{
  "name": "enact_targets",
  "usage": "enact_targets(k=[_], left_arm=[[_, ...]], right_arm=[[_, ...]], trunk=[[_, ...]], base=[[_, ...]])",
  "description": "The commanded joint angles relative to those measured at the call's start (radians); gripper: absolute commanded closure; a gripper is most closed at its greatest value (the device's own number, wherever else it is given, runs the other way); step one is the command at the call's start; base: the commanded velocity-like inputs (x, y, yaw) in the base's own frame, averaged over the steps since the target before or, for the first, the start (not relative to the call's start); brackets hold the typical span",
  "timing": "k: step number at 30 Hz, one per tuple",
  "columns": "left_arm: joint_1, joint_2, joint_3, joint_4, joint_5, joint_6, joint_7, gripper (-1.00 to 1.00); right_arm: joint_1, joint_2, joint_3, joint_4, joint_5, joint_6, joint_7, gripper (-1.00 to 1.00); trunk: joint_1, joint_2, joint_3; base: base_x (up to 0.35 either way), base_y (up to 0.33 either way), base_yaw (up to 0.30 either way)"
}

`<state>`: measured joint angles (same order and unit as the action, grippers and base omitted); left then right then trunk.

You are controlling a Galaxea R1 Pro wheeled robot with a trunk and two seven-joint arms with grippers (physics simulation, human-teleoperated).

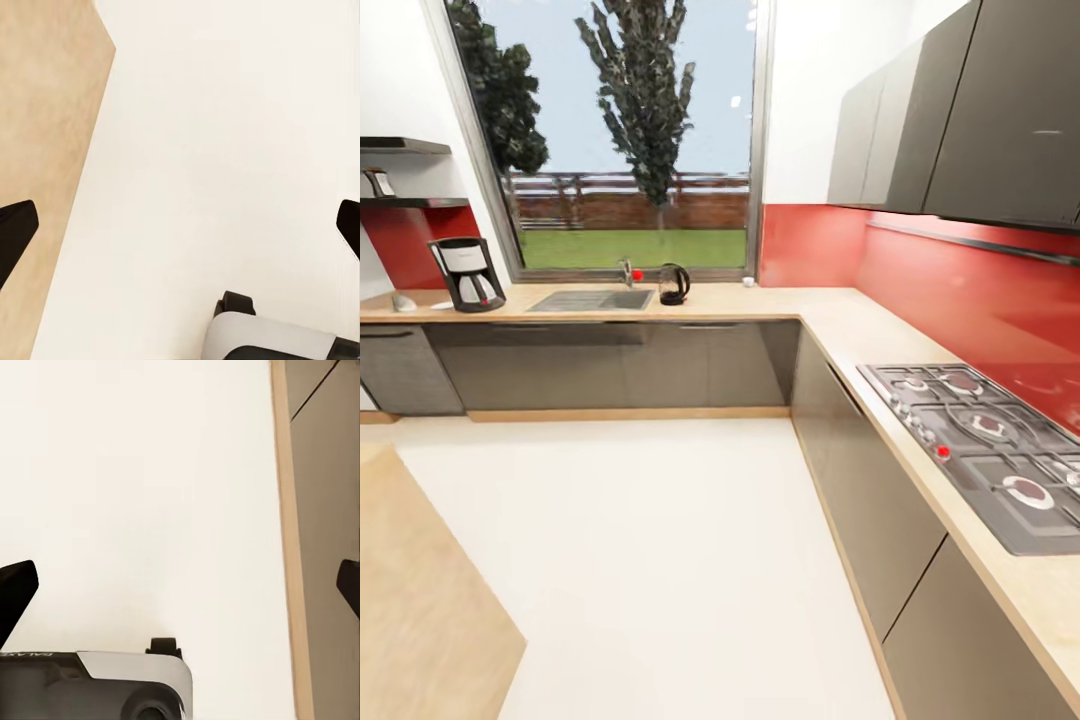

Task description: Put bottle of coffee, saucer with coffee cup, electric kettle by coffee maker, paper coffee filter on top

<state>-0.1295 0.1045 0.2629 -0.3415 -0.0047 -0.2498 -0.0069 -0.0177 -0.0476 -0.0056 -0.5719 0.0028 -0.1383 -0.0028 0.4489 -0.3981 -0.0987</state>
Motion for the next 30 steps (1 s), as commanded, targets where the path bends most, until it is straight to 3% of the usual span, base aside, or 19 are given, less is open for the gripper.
enact_targets(k=[1,16,30], left_arm=[[-0.001,0.0,0.003,0.001,0.0,-0.004,-0.001,-1.0],[-0.001,0.0,0.003,0.001,0.0,-0.005,-0.001,-1.0],[0.0,0.0,0.004,0.001,0.0,-0.005,-0.001,-1.0]], right_arm=[[-0.001,0.0,-0.001,0.001,0.0,-0.003,0.0,-1.0],[-0.001,0.0,0.001,0.003,0.0,-0.004,0.0,-1.0],[-0.001,0.0,0.0,0.002,0.0,-0.003,0.0,-1.0]], trunk=[[0.001,-0.002,-0.002],[0.001,-0.002,-0.002],[0.001,-0.002,-0.002]], base=[[0.334,0.0,0.0],[0.334,0.0,0.011],[0.334,0.0,0.2]])
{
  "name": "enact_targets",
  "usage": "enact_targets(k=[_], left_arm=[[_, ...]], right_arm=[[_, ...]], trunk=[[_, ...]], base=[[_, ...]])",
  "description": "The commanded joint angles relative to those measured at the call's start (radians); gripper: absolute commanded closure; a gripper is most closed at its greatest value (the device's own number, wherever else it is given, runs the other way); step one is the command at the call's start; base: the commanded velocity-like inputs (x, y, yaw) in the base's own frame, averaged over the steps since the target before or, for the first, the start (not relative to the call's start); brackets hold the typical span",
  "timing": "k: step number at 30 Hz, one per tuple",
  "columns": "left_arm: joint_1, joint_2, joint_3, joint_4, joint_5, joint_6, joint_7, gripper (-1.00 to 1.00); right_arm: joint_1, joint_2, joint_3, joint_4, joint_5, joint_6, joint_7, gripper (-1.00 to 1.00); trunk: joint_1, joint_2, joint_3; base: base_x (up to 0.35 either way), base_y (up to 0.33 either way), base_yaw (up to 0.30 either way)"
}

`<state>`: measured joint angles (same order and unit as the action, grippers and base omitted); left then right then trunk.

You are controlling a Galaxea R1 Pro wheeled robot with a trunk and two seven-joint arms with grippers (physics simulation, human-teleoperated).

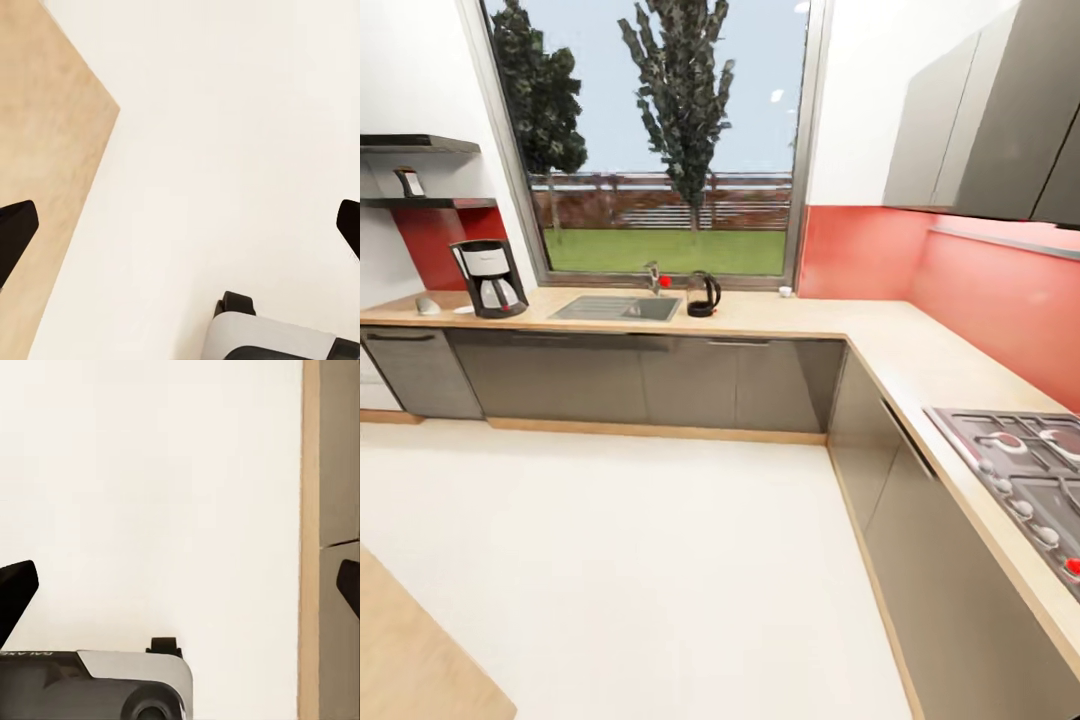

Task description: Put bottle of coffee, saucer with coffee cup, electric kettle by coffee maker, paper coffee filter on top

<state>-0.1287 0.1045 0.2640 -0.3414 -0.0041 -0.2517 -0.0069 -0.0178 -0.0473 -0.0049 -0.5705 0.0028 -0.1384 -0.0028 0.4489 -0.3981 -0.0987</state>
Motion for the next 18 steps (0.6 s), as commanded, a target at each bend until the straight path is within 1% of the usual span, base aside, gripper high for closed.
enact_targets(k=[1,18], left_arm=[[-0.001,0.0,0.003,0.001,-0.001,-0.003,-0.001,-1.0],[-0.001,0.0,0.003,0.001,-0.001,-0.003,-0.001,-1.0]], right_arm=[[-0.001,0.0,-0.001,0.0,0.0,-0.003,0.0,-1.0],[-0.001,0.0,0.001,0.001,0.005,-0.003,0.0,-1.0]], trunk=[[0.001,-0.002,-0.002],[0.001,-0.002,-0.002]], base=[[0.334,0.0,0.028],[0.334,0.0,0.003]])
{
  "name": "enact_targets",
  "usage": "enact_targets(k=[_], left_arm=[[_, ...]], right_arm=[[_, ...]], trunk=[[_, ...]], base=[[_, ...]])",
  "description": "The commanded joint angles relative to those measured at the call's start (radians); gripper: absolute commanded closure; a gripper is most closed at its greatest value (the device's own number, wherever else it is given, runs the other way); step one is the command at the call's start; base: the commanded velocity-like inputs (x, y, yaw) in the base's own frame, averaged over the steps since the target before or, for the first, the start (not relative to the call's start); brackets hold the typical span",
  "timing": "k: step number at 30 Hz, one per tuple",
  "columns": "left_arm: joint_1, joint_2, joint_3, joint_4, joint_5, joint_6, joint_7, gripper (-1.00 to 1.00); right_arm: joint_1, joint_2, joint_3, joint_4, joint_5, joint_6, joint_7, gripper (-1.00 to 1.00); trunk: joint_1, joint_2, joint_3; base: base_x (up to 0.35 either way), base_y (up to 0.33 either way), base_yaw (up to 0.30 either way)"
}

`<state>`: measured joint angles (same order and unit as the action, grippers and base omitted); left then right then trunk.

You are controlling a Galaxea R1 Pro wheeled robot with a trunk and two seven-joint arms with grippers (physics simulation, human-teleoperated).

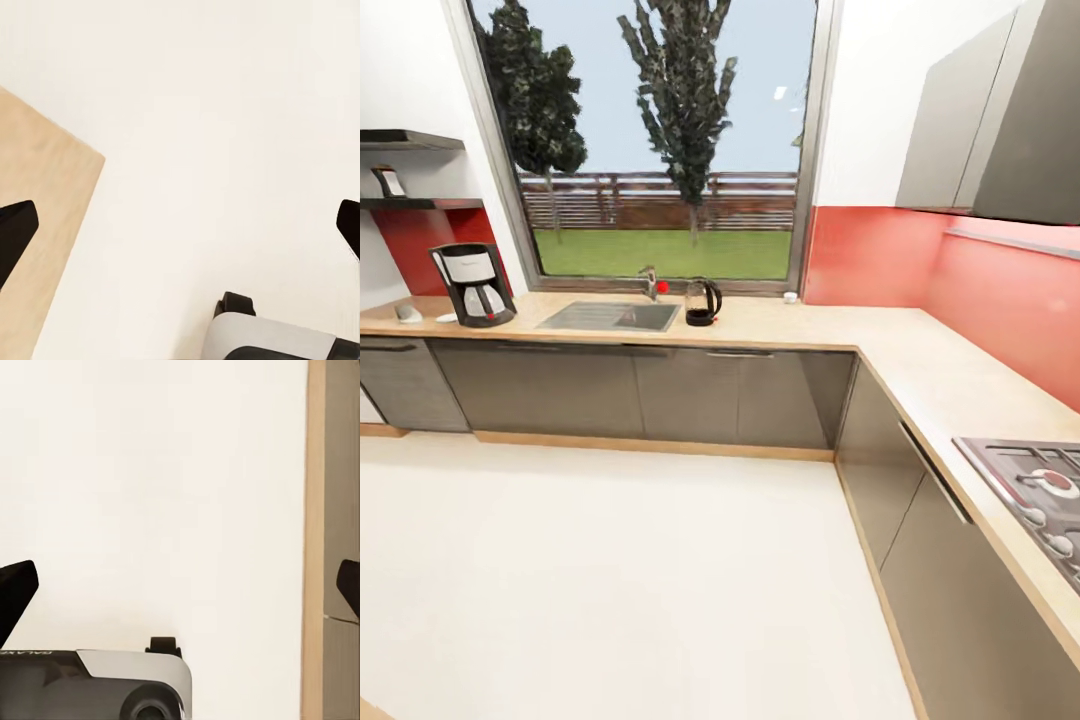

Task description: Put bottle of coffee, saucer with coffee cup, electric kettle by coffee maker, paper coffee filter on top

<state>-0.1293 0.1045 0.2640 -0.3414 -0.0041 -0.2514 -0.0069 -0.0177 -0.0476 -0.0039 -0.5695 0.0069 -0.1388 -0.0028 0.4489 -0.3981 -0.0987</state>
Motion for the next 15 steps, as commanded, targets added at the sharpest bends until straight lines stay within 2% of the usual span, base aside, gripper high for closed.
enact_targets(k=[1,11,15], left_arm=[[-0.001,0.0,0.003,0.001,-0.001,-0.004,-0.001,-1.0],[-0.001,0.0,0.003,0.001,-0.001,-0.003,-0.001,-1.0],[-0.001,0.0,0.003,0.001,-0.001,-0.003,-0.001,-1.0]], right_arm=[[-0.001,0.0,0.0,0.0,0.001,-0.003,0.0,-1.0],[-0.001,0.0,0.005,0.0,0.001,-0.002,0.001,-1.0],[-0.001,0.0,0.005,0.0,0.001,-0.002,0.001,-1.0]], trunk=[[0.001,-0.002,-0.002],[0.001,-0.002,-0.002],[0.001,-0.002,-0.001]], base=[[0.334,0.0,0.0],[0.334,0.0,0.004],[0.334,0.0,0.133]])
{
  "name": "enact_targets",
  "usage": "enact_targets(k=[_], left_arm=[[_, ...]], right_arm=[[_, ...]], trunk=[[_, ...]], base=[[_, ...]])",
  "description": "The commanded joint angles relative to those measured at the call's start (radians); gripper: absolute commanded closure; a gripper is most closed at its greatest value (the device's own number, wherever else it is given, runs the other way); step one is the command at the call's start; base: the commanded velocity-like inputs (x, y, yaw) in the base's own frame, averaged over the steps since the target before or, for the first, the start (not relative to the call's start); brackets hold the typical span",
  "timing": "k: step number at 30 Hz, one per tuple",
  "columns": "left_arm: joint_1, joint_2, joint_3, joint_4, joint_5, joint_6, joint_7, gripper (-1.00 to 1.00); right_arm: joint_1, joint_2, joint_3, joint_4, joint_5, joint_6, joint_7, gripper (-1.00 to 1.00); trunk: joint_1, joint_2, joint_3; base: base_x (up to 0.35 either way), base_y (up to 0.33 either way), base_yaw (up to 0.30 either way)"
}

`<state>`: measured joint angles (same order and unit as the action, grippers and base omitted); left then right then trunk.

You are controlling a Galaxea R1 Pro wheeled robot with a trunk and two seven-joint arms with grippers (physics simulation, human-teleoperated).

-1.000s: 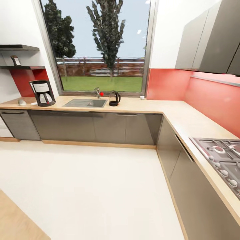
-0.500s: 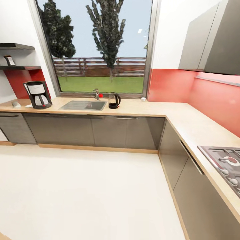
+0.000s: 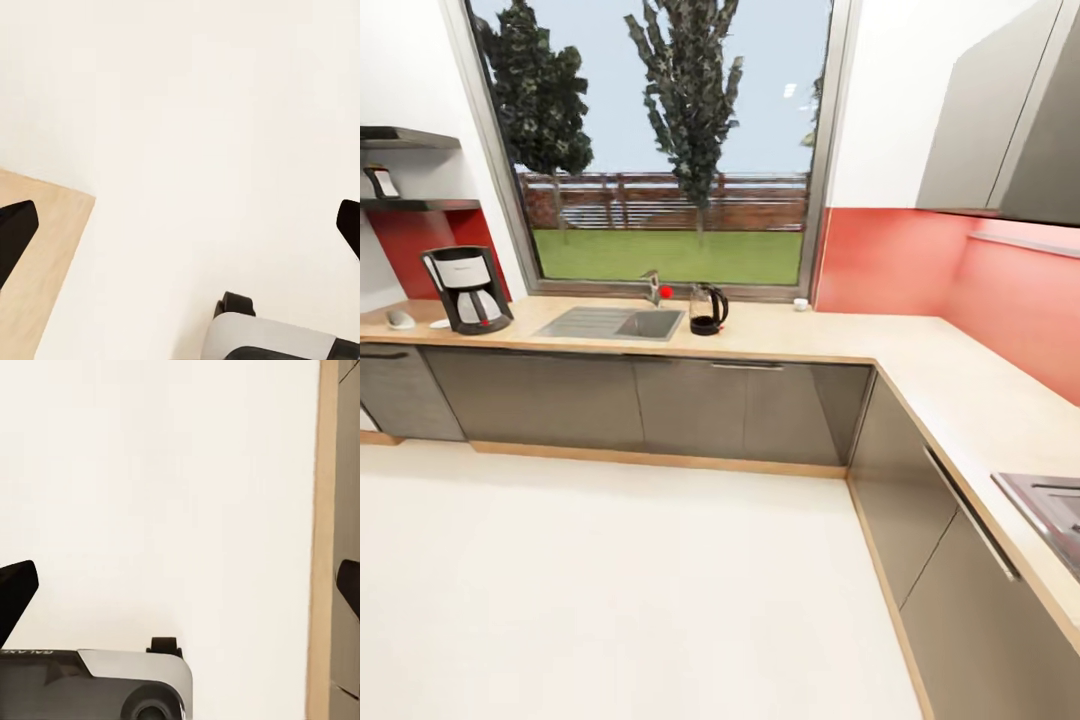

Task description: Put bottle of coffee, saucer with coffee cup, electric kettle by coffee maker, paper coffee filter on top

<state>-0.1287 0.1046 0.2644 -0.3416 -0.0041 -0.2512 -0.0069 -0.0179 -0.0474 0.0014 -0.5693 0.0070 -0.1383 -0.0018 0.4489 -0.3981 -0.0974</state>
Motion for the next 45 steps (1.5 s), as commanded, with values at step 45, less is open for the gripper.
enact_targets(k=[45], left_arm=[[0.0,0.0,0.003,0.001,0.0,-0.005,-0.001,-1.0]], right_arm=[[-0.001,0.0,0.0,0.0,0.001,-0.003,0.0,-1.0]], trunk=[[0.001,-0.002,0.005]], base=[[0.334,0.084,0.166]])
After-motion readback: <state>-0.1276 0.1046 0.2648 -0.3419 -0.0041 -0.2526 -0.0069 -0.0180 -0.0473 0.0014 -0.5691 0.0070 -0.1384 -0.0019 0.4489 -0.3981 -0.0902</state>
